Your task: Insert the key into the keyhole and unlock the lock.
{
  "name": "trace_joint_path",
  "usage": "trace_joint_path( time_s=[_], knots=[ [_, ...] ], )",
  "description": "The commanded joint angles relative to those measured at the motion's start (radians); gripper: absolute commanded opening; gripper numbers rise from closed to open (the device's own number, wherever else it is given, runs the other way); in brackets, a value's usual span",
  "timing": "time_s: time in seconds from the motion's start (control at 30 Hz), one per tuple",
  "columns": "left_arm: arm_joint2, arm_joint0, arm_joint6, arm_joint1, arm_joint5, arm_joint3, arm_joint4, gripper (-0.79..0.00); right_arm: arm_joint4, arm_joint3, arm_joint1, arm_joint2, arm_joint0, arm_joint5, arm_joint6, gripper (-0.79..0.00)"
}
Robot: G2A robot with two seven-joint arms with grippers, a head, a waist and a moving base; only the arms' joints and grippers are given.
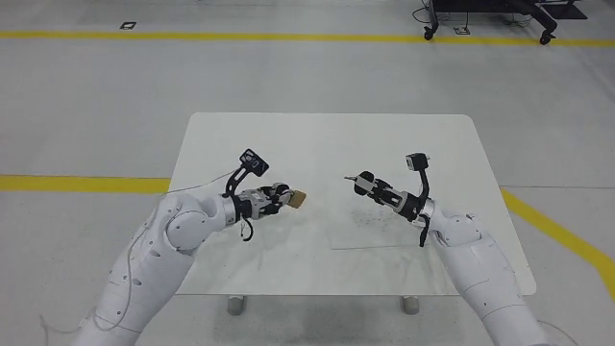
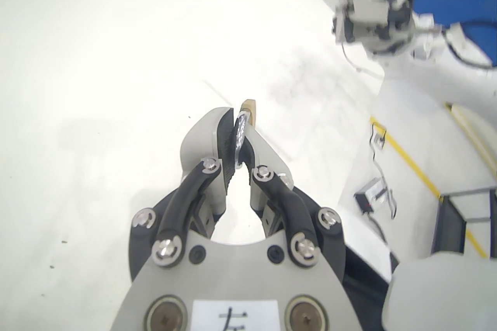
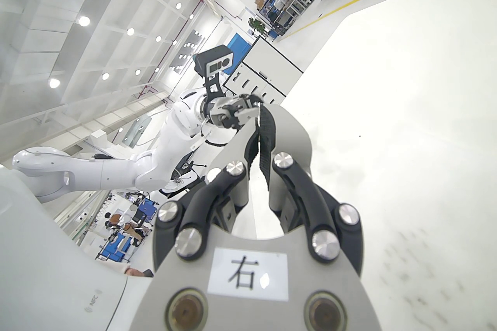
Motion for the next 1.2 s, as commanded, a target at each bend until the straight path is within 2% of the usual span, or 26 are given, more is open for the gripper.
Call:
trace_joint_path(
  time_s=[0.0, 0.07, 0.13, 0.2, 0.33, 0.47, 0.53, 0.8, 0.9, 0.97, 1.03, 1.1, 1.17],
  knots=[
    [0.000, 0.000, 0.001, 0.000, 0.061, 0.000, 0.031, -0.785, 0.000, 0.000, 0.000, 0.000, 0.000, 0.000, 0.000, -0.785],
    [0.002, 0.003, 0.006, -0.001, 0.056, -0.004, 0.025, -0.785, 0.000, 0.000, 0.000, 0.000, 0.000, 0.000, 0.000, -0.785],
    [-0.004, 0.006, 0.033, -0.005, 0.028, 0.028, -0.089, -0.785, 0.000, 0.000, 0.000, 0.000, 0.000, 0.000, 0.000, -0.785],
    [-0.002, -0.020, 0.017, -0.013, -0.028, 0.094, -0.268, -0.785, 0.008, -0.021, -0.004, -0.018, -0.006, 0.018, -0.019, -0.785],
    [0.032, -0.108, -0.103, -0.036, -0.113, 0.275, -0.679, -0.785, 0.006, -0.017, -0.023, -0.075, 0.011, 0.029, -0.111, -0.785],
    [0.088, -0.208, -0.256, -0.072, -0.033, 0.457, -1.014, -0.785, -0.001, 0.016, -0.043, -0.130, 0.043, 0.008, -0.190, -0.785],
    [0.125, -0.273, -0.331, -0.085, -0.005, 0.528, -1.007, -0.785, 0.017, 0.024, -0.052, -0.151, 0.054, -0.009, -0.217, -0.785],
    [0.125, -0.273, -0.331, -0.085, -0.005, 0.528, -1.007, -0.785, 0.017, 0.024, -0.052, -0.151, 0.054, -0.009, -0.217, -0.785],
    [0.131, -0.258, -0.306, -0.088, 0.130, 0.544, -1.033, -0.785, 0.007, 0.014, -0.052, -0.152, 0.051, 0.007, -0.229, -0.785],
    [0.144, -0.276, -0.316, -0.097, 0.352, 0.579, -1.086, -0.785, -0.075, -0.008, -0.052, -0.145, 0.047, 0.045, -0.297, -0.785],
    [0.158, -0.298, -0.329, -0.109, 0.498, 0.596, -1.137, -0.785, -0.129, -0.029, -0.056, -0.146, 0.032, 0.070, -0.372, -0.785],
    [0.168, -0.322, -0.359, -0.123, 0.594, 0.613, -1.209, -0.785, -0.170, -0.040, -0.059, -0.144, 0.020, 0.098, -0.445, -0.785],
    [0.180, -0.352, -0.359, -0.138, 0.633, 0.643, -1.241, -0.785, -0.209, -0.048, -0.062, -0.141, 0.004, 0.132, -0.518, -0.785]
  ],
)
